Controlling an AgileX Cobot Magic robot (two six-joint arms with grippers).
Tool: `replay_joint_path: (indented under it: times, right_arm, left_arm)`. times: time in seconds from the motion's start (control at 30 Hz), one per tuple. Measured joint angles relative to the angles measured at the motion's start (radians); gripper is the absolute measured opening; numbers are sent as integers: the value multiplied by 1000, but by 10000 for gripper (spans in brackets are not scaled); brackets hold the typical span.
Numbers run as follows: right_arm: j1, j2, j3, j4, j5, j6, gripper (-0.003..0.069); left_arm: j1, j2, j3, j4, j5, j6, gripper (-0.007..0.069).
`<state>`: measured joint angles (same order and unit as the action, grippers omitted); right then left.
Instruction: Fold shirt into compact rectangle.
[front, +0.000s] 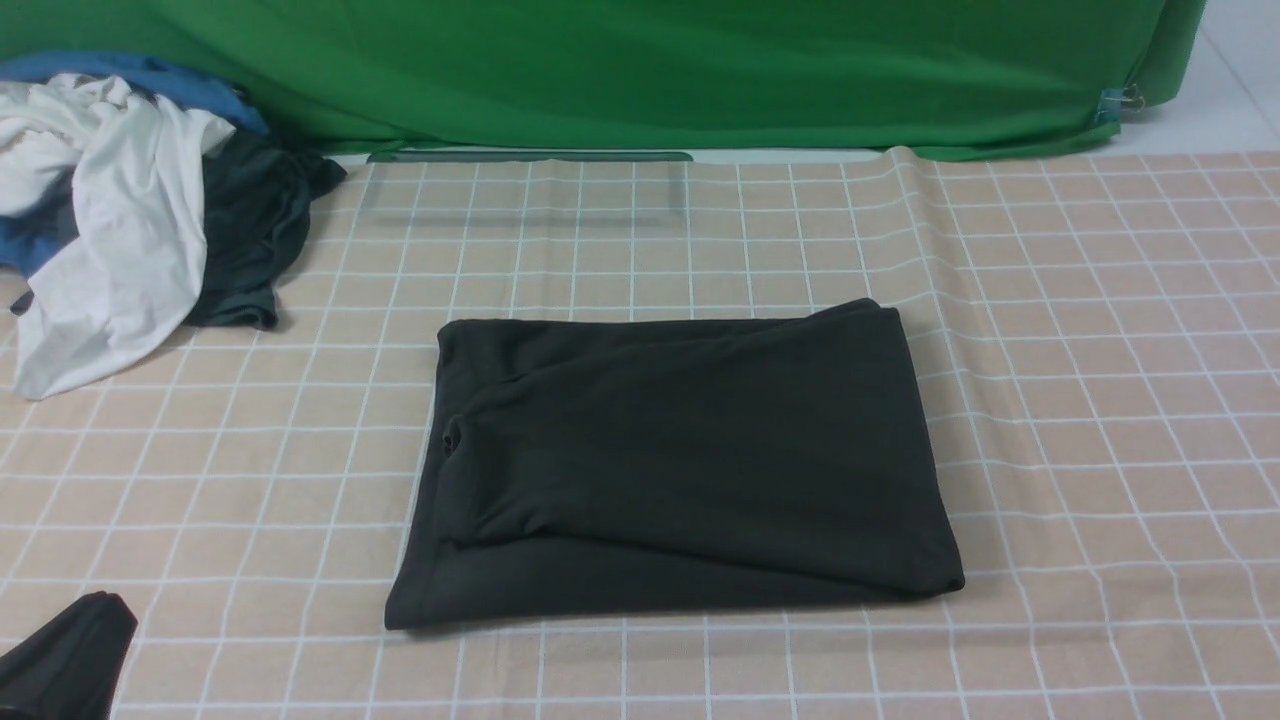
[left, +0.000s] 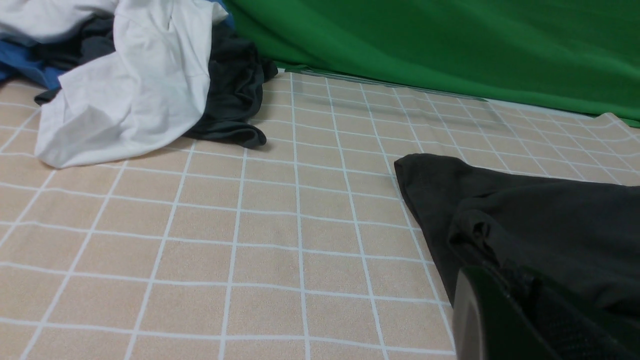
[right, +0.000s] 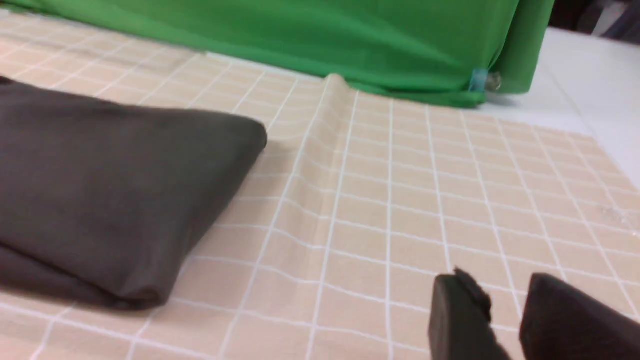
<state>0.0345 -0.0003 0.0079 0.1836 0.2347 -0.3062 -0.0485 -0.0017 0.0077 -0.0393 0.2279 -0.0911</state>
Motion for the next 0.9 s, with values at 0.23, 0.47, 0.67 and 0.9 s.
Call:
replay_joint_path:
  times: [0.23, 0.47, 0.67, 0.9]
  right_arm:
    - [0, 0, 0, 0, 5, 15, 236]
    - [0, 0, 0, -80, 9, 102, 237]
    - [1, 0, 0, -168, 10, 210, 237]
    - [1, 0, 0, -174, 10, 227, 237]
  left_arm:
    - [0, -1, 0, 0, 0, 0, 13]
    - [0, -1, 0, 0, 0, 0, 13]
    - [0, -1, 0, 0, 0, 0, 13]
    - [0, -1, 0, 0, 0, 0, 13]
